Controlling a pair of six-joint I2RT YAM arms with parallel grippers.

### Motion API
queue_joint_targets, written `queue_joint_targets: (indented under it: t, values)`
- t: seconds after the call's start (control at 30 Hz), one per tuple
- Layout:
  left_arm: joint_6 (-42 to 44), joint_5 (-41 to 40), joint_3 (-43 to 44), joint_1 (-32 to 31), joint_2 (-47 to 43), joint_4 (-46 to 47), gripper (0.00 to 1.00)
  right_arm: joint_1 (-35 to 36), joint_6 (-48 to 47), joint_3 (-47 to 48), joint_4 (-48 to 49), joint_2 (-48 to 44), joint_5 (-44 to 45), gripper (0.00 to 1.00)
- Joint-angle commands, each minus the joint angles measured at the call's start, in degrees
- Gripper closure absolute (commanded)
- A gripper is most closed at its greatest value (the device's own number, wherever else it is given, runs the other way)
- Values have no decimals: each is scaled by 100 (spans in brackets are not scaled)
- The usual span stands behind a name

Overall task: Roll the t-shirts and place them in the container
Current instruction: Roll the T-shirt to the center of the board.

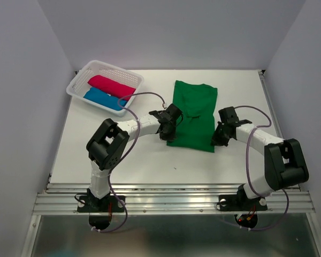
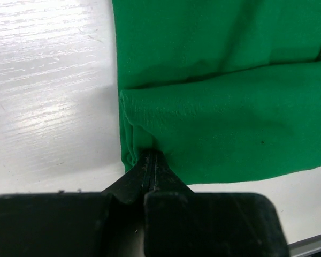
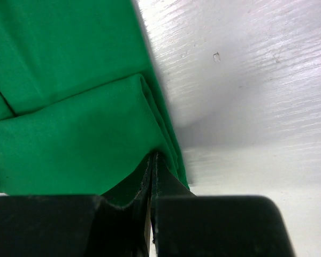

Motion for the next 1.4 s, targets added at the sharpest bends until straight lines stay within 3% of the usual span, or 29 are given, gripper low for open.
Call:
queue_joint_targets:
  t: [0.0, 0.33, 0.43, 0.47, 0.5, 0.57, 0.63, 0.8, 1.0, 1.37]
  values:
    - [20, -234, -235, -16, -343, -199, 100, 32, -125, 330, -168, -464, 73, 99]
    - [56, -612, 214, -16, -1046, -692, 100, 32, -28, 367, -608, -1098, 390, 94]
    - [-120, -569, -162, -8, -1441, -421, 99, 32, 77, 42, -635, -1458, 259, 78]
    - [-216, -473, -434, 10, -1669, -228, 91, 32, 121, -150, -574, -1676, 84, 68]
    - [-260, -402, -437, 10, -1758, -226, 91, 32, 156, -257, -556, -1792, 4, 63]
    - [-366, -227, -892, 19, -1934, 107, 79, 32, 218, -468, -460, -1994, -249, 52]
    - [-497, -103, -1183, 28, -2075, 335, 65, 32, 305, -757, -407, -2197, -427, 47]
    - [-709, 64, -1764, 28, -2119, 731, 50, 32, 341, -1110, -301, -2276, -559, 46]
    - [-1025, -41, -2124, 115, -2128, 986, 49, 32, 288, -1225, -152, -2066, -568, 46]
    - [-1307, 802, -2740, 467, -1874, 2217, 50, 85, 262, -1339, 121, -1863, -585, 45]
